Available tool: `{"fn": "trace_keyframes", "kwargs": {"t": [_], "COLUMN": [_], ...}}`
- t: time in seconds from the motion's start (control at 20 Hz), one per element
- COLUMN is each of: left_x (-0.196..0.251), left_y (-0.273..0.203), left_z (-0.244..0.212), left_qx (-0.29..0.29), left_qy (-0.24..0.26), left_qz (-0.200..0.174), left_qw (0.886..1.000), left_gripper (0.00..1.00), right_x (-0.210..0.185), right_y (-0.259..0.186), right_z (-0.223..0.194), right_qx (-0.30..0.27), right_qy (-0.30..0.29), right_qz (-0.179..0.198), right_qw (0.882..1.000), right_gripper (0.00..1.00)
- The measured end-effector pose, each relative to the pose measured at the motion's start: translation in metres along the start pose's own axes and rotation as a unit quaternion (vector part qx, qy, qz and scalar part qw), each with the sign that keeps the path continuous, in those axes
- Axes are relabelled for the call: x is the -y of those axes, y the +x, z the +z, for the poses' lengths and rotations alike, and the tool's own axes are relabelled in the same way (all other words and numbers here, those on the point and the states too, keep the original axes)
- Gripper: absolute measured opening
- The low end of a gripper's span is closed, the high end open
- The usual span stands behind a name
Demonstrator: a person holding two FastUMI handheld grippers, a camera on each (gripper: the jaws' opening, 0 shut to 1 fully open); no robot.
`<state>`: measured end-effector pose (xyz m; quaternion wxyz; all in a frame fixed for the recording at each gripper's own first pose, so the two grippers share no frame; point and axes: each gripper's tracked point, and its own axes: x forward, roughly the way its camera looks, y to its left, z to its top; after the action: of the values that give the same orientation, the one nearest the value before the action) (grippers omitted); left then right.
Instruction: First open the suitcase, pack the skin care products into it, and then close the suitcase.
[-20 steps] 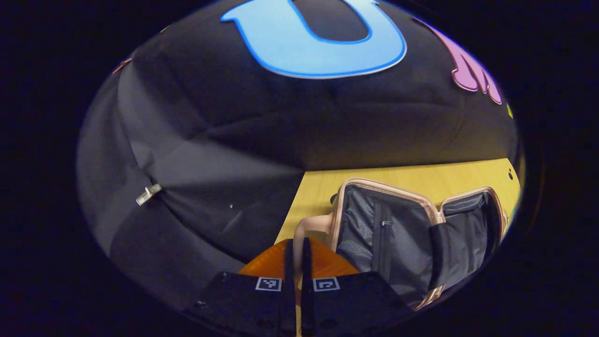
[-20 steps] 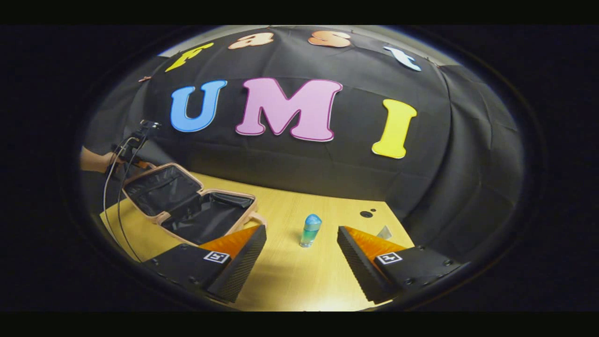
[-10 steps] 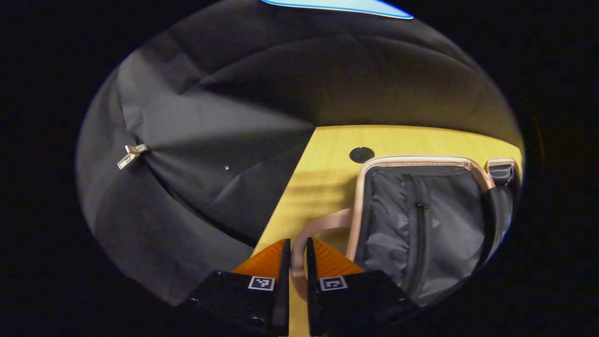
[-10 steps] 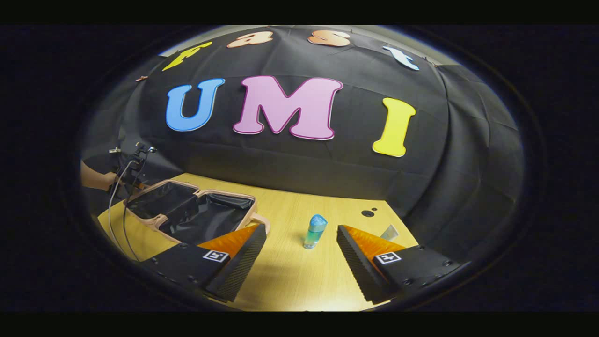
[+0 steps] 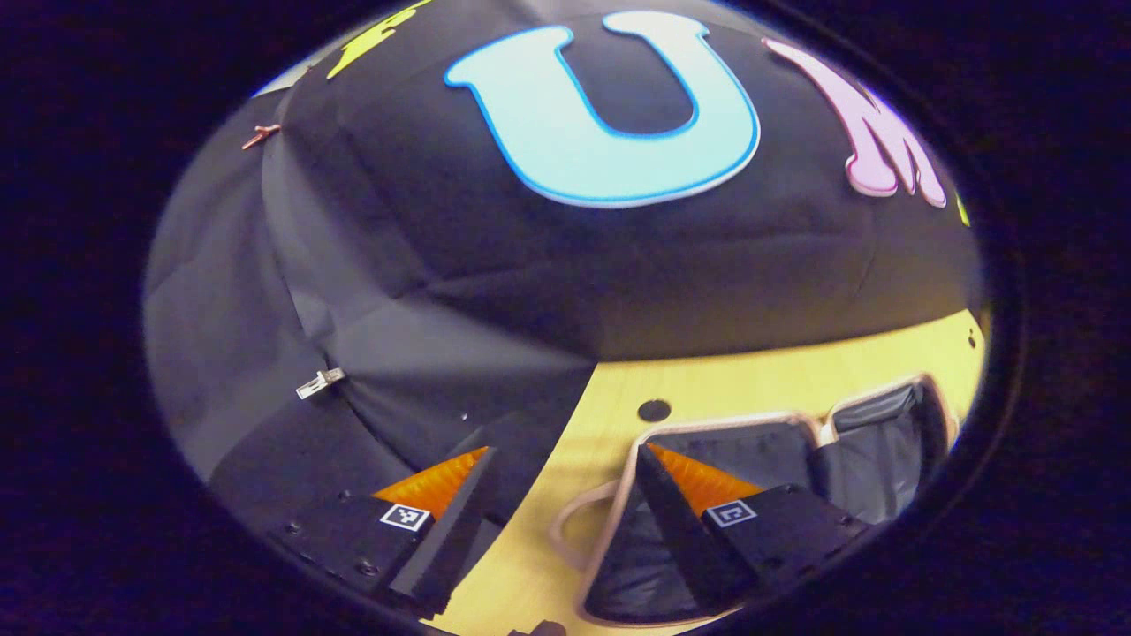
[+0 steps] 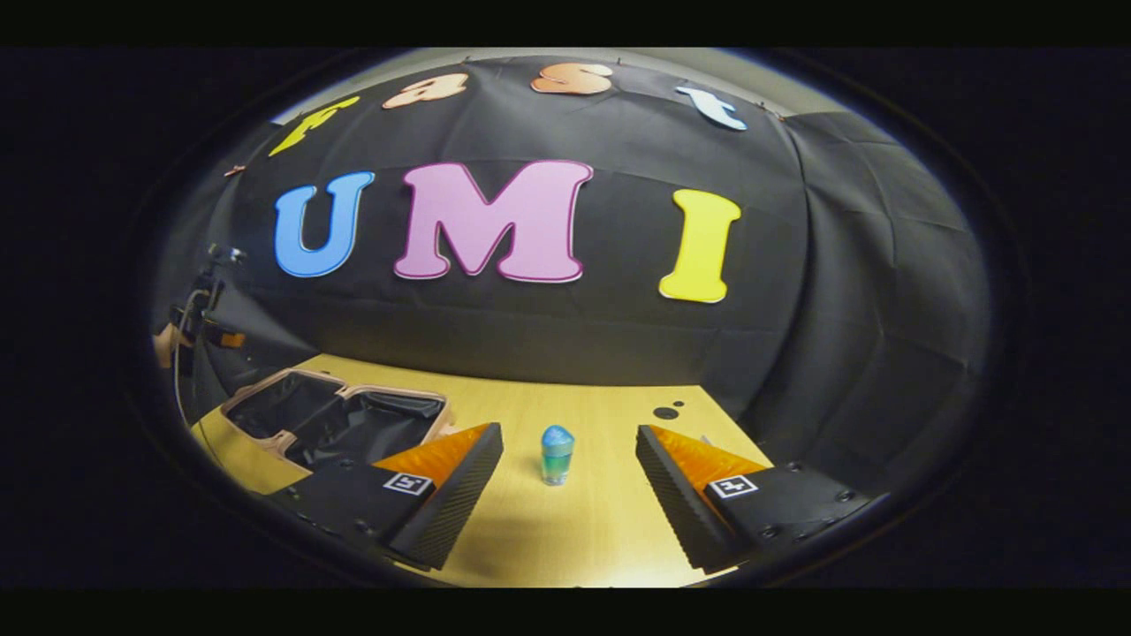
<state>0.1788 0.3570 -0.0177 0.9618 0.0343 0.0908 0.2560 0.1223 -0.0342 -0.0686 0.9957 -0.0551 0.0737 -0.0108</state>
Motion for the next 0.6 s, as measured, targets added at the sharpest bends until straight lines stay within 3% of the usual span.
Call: {"fn": "trace_keyframes", "kwargs": {"t": [0.05, 0.15, 0.3, 0.45, 0.6], "left_x": [0.023, 0.055, 0.12, 0.202, 0.283], "left_y": [-0.021, -0.067, -0.121, -0.161, -0.194], "left_z": [0.019, 0.043, 0.051, 0.035, -0.012], "left_qx": [0.026, 0.061, 0.092, 0.087, 0.051], "left_qy": [-0.012, -0.017, -0.044, -0.089, -0.11], "left_qz": [-0.026, -0.039, -0.097, -0.173, -0.209], "left_qw": [0.999, 0.997, 0.99, 0.977, 0.97], "left_gripper": [0.98, 0.97, 0.98, 0.98, 0.98], "right_x": [0.007, 0.023, 0.042, 0.062, 0.083], "right_y": [0.0, -0.003, -0.008, -0.009, -0.01], "right_z": [0.002, 0.003, 0.004, 0.001, -0.005], "right_qx": [0.001, 0.004, 0.011, 0.013, 0.013], "right_qy": [0.001, 0.006, 0.013, 0.012, 0.01], "right_qz": [-0.005, -0.014, -0.023, -0.031, -0.041], "right_qw": [1.0, 1.0, 1.0, 0.999, 0.999], "right_gripper": [0.97, 0.97, 0.97, 0.97, 0.97]}}
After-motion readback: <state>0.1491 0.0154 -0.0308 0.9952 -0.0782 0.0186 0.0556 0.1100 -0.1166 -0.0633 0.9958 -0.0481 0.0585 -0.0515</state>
